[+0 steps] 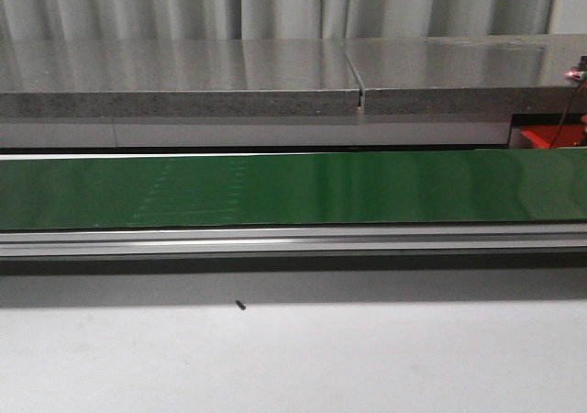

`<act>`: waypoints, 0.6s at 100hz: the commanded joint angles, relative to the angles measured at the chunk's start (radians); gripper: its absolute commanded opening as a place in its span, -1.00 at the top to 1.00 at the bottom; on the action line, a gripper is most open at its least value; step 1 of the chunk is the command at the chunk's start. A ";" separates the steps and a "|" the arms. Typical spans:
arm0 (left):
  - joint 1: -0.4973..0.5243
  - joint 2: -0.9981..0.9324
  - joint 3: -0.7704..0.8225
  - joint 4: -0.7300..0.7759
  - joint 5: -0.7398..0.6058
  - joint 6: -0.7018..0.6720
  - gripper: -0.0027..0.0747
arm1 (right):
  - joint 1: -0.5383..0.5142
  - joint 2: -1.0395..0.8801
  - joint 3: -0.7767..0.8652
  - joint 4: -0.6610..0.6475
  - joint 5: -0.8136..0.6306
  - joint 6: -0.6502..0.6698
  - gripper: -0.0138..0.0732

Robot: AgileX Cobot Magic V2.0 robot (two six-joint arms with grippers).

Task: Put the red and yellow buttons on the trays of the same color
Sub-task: 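Move the left gripper over the cluster and grasp a red button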

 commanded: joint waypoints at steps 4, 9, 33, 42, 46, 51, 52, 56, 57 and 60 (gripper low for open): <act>0.004 0.024 -0.101 -0.008 -0.015 -0.026 -0.72 | -0.002 0.003 -0.022 -0.006 -0.059 -0.004 0.84; 0.004 0.051 -0.134 -0.006 -0.015 -0.026 -0.72 | -0.002 0.003 -0.022 -0.006 -0.059 -0.004 0.84; 0.002 0.156 -0.255 -0.020 0.004 -0.070 -0.72 | -0.002 0.003 -0.022 -0.006 -0.059 -0.004 0.84; -0.003 0.190 -0.268 -0.019 0.003 -0.083 -0.72 | -0.002 0.003 -0.022 -0.006 -0.059 -0.004 0.84; -0.003 0.202 -0.272 -0.019 -0.004 -0.091 -0.72 | -0.002 0.003 -0.022 -0.006 -0.059 -0.004 0.84; -0.003 0.217 -0.272 -0.019 -0.014 -0.097 -0.72 | -0.002 0.003 -0.022 -0.006 -0.059 -0.004 0.84; -0.003 0.219 -0.272 -0.017 -0.017 -0.099 -0.72 | -0.002 0.003 -0.022 -0.006 -0.059 -0.004 0.84; -0.003 0.231 -0.272 -0.017 -0.021 -0.104 -0.72 | -0.002 0.003 -0.022 -0.006 -0.059 -0.004 0.84; -0.003 0.234 -0.274 -0.017 -0.024 -0.104 -0.72 | -0.002 0.003 -0.022 -0.006 -0.059 -0.004 0.84; -0.003 0.243 -0.274 -0.017 -0.028 -0.104 -0.72 | -0.002 0.003 -0.022 -0.006 -0.059 -0.004 0.84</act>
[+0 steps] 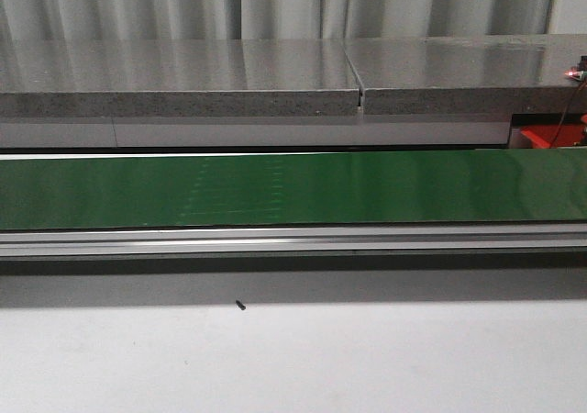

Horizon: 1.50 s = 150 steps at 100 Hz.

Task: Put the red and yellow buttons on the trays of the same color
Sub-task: 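Move the left gripper over the cluster and grasp a red button, then carry the red button onto the belt start and open the left gripper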

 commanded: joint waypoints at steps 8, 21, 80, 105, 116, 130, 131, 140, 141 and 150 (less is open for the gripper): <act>-0.003 -0.020 -0.035 -0.023 -0.064 -0.019 -0.72 | -0.002 0.003 -0.022 -0.006 -0.059 -0.002 0.84; -0.003 0.002 -0.035 -0.047 -0.117 -0.019 -0.72 | -0.002 0.003 -0.022 -0.006 -0.059 -0.002 0.84; -0.003 0.015 -0.035 -0.107 -0.133 -0.019 0.38 | -0.002 0.003 -0.022 -0.006 -0.059 -0.002 0.84; 0.017 -0.111 -0.035 -0.056 -0.055 0.033 0.45 | -0.002 0.003 -0.022 -0.006 -0.059 -0.002 0.84; 0.033 -0.193 -0.028 -0.002 0.007 0.066 0.45 | -0.002 0.003 -0.022 -0.006 -0.059 -0.002 0.84; 0.031 -0.307 0.021 0.008 0.022 0.121 0.45 | -0.002 0.003 -0.022 -0.006 -0.059 -0.002 0.84; 0.031 -0.313 0.025 0.008 0.022 0.123 0.45 | -0.002 0.003 -0.022 -0.006 -0.059 -0.002 0.84; 0.024 -0.387 0.083 0.004 0.022 0.141 0.45 | -0.002 0.003 -0.022 -0.006 -0.059 -0.002 0.84; 0.024 -0.392 0.093 0.004 0.022 0.146 0.45 | -0.002 0.003 -0.022 -0.006 -0.059 -0.002 0.84; 0.011 -0.461 0.159 0.003 0.009 0.152 0.45 | -0.002 0.003 -0.022 -0.006 -0.059 -0.002 0.84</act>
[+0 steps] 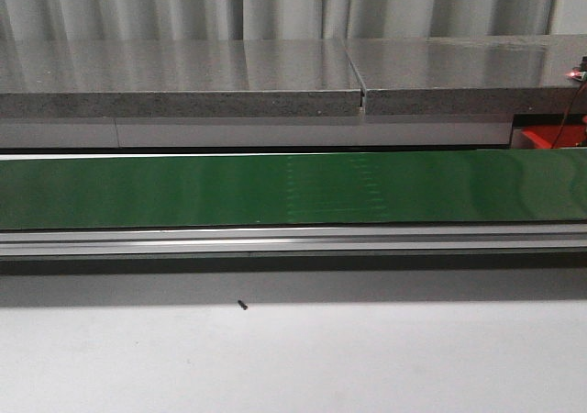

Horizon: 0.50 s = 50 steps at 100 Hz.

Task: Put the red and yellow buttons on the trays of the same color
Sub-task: 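Carry the red button onto the belt start and open the left gripper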

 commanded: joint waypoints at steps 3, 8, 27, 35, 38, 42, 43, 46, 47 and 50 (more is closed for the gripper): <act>-0.026 -0.123 0.051 -0.021 -0.056 0.012 0.45 | -0.002 0.003 -0.022 -0.006 -0.059 -0.004 0.84; -0.042 -0.155 0.088 -0.024 -0.063 0.012 0.45 | -0.002 0.003 -0.022 -0.006 -0.059 -0.004 0.84; -0.159 -0.194 0.186 -0.010 -0.069 0.021 0.45 | -0.002 0.003 -0.022 -0.006 -0.059 -0.004 0.84; -0.203 -0.194 0.217 0.002 -0.104 0.021 0.45 | -0.002 0.003 -0.022 -0.006 -0.059 -0.004 0.84; -0.218 -0.194 0.230 0.006 -0.120 0.021 0.45 | -0.002 0.003 -0.022 -0.006 -0.059 -0.004 0.84; -0.231 -0.194 0.243 0.011 -0.132 0.021 0.45 | -0.002 0.003 -0.022 -0.006 -0.059 -0.004 0.84; -0.233 -0.194 0.248 0.013 -0.138 0.021 0.45 | -0.002 0.003 -0.022 -0.006 -0.059 -0.004 0.84; -0.240 -0.194 0.258 0.015 -0.145 0.021 0.45 | -0.002 0.003 -0.022 -0.006 -0.059 -0.004 0.84; -0.242 -0.194 0.262 0.018 -0.146 0.021 0.45 | -0.002 0.003 -0.022 -0.006 -0.059 -0.004 0.84; -0.248 -0.194 0.269 0.023 -0.150 0.021 0.45 | -0.002 0.003 -0.022 -0.006 -0.059 -0.004 0.84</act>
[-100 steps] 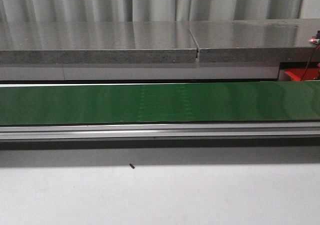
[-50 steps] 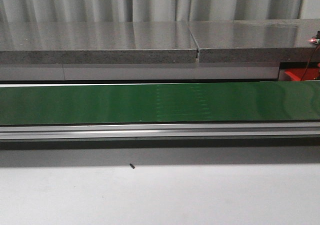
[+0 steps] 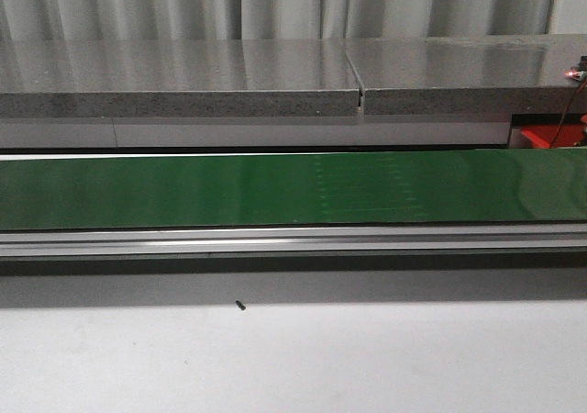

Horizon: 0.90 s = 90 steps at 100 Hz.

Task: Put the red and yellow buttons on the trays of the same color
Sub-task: 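Carry the red button onto the belt start and open the left gripper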

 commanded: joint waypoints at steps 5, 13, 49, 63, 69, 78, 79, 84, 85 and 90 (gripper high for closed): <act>-0.024 -0.044 0.006 0.011 -0.076 0.002 0.45 | -0.002 0.003 -0.022 -0.006 -0.059 -0.001 0.84; -0.037 -0.040 0.025 0.013 -0.085 0.007 0.45 | -0.002 0.003 -0.022 -0.006 -0.059 -0.001 0.84; -0.070 -0.031 0.095 0.031 -0.166 0.009 0.45 | -0.002 0.003 -0.022 -0.006 -0.059 -0.001 0.84; -0.070 -0.029 0.095 0.037 -0.153 0.009 0.45 | -0.002 0.003 -0.022 -0.006 -0.059 -0.001 0.84; -0.070 -0.024 0.095 0.037 -0.151 0.009 0.45 | -0.002 0.003 -0.022 -0.006 -0.059 -0.001 0.84; -0.070 -0.009 0.095 0.037 -0.133 0.009 0.45 | -0.002 0.003 -0.022 -0.006 -0.059 -0.001 0.84; -0.070 -0.008 0.095 0.037 -0.128 0.009 0.45 | -0.002 0.003 -0.022 -0.006 -0.059 -0.001 0.84; -0.070 0.004 0.095 0.037 -0.113 0.009 0.45 | -0.002 0.003 -0.022 -0.006 -0.059 -0.001 0.84; -0.070 0.006 0.095 0.037 -0.111 0.009 0.45 | -0.002 0.003 -0.022 -0.006 -0.059 -0.001 0.84; -0.070 0.017 0.095 0.037 -0.108 0.009 0.44 | -0.002 0.003 -0.022 -0.006 -0.059 -0.001 0.84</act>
